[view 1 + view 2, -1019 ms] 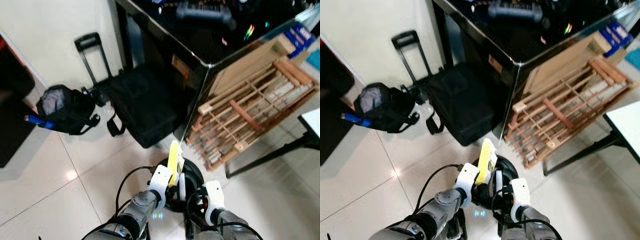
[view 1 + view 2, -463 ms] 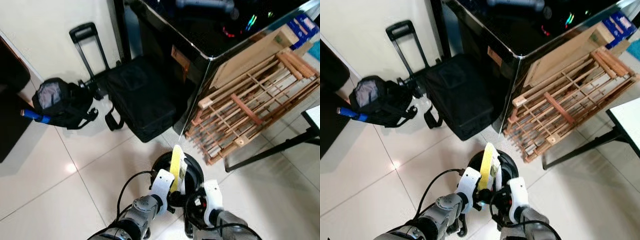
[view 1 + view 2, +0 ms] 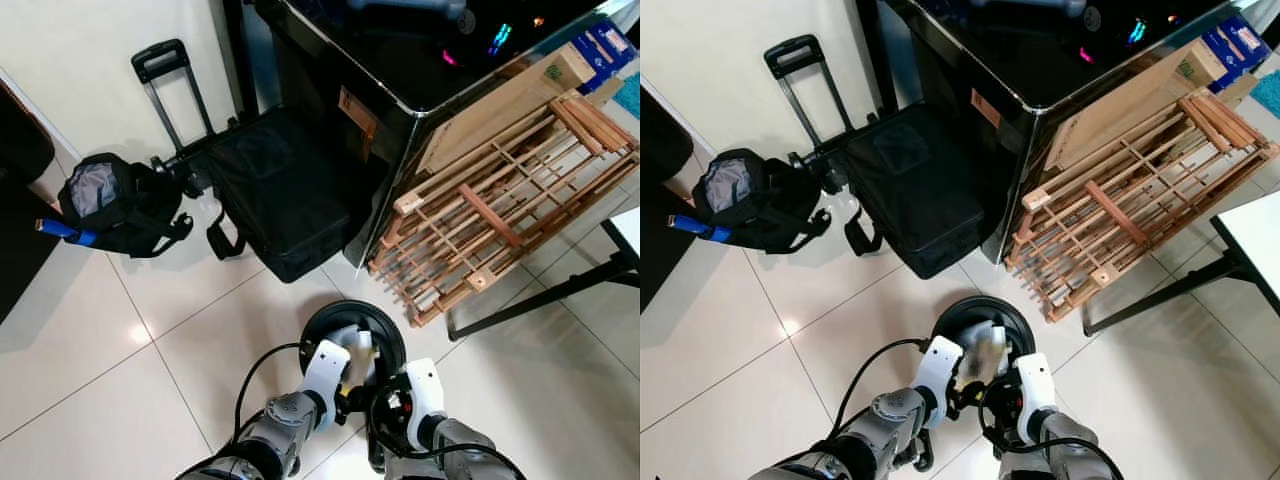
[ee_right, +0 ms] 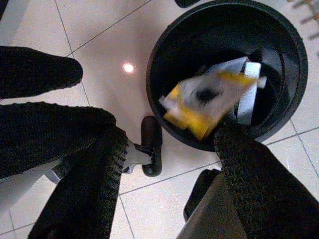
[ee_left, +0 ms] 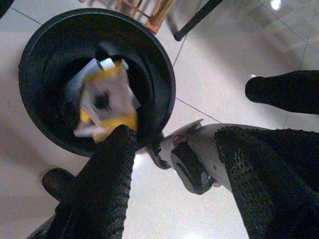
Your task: Picking trash to rubbish bin
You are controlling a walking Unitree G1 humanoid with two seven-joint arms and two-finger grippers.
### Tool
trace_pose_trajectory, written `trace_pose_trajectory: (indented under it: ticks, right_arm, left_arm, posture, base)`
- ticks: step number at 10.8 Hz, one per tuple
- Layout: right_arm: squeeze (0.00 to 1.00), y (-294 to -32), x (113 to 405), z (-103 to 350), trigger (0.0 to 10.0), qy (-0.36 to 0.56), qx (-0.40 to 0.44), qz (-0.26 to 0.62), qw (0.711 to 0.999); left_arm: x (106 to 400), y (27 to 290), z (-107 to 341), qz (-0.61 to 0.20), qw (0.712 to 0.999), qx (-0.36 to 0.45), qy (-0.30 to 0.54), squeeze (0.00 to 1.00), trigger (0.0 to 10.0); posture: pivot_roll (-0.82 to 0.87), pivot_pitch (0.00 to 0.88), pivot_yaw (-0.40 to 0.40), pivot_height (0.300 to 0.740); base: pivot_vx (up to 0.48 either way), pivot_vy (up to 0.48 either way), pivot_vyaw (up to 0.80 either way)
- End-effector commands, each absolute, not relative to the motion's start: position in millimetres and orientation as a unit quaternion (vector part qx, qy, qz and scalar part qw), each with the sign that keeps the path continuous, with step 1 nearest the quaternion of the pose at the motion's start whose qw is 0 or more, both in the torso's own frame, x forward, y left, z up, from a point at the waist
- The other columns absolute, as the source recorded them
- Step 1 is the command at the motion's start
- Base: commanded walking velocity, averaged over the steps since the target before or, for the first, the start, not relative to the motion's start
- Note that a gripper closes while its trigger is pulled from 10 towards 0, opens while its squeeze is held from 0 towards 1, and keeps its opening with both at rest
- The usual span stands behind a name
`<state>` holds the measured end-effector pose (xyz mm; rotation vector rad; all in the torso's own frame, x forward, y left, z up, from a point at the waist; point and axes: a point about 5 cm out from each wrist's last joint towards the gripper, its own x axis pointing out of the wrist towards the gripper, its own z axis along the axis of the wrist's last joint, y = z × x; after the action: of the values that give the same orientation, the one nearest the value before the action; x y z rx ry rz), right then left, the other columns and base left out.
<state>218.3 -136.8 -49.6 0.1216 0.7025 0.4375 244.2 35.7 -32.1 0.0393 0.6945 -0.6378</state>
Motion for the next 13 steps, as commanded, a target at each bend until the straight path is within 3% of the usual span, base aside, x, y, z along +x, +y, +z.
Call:
trace_pose_trajectory:
  ticks: [1, 2, 5, 9, 11, 13]
  right_arm:
    - [0.00, -137, 207, -57, 10.0, 0.363, 0.069, 0.209, 0.905]
    - [0.00, -137, 207, -58, 10.0, 0.365, 0.066, 0.206, 0.905]
    - [0.00, -142, 221, -52, 10.0, 0.347, 0.054, 0.162, 0.922]
    - [0.00, -148, 260, -28, 10.0, 0.281, 0.018, 0.099, 0.954]
    - [0.00, -153, 283, -4, 10.0, 0.209, -0.005, 0.061, 0.976]
    - [0.00, -168, 300, 20, 10.0, 0.133, -0.006, 0.001, 0.991]
  left_arm:
    - [233, 32, -39, -0.311, 0.882, 0.013, 0.353, 1.00, 10.0]
    - [235, 35, -39, -0.304, 0.885, 0.021, 0.351, 0.00, 10.0]
    - [245, 63, -39, -0.253, 0.907, 0.040, 0.334, 0.00, 10.0]
    - [269, 148, -23, -0.105, 0.958, 0.094, 0.249, 0.00, 10.0]
    - [273, 165, -14, -0.070, 0.970, 0.108, 0.207, 0.00, 10.0]
    - [290, 166, 7, -0.032, 0.985, 0.080, 0.149, 0.00, 10.0]
  posture:
    - [-0.20, 0.336, 0.020, 0.740]
    - [-0.20, 0.332, 0.023, 0.740]
    - [-0.17, 0.303, 0.040, 0.740]
    - [-0.10, 0.208, 0.077, 0.740]
    - [-0.10, 0.173, 0.082, 0.740]
    - [-0.10, 0.129, 0.079, 0.740]
  base:
    - [0.000, 0.000, 0.00]
    - [0.000, 0.000, 0.00]
    - [0.000, 0.000, 0.00]
    - [0.000, 0.000, 0.00]
    - [0.000, 0.000, 0.00]
    - [0.000, 0.000, 0.00]
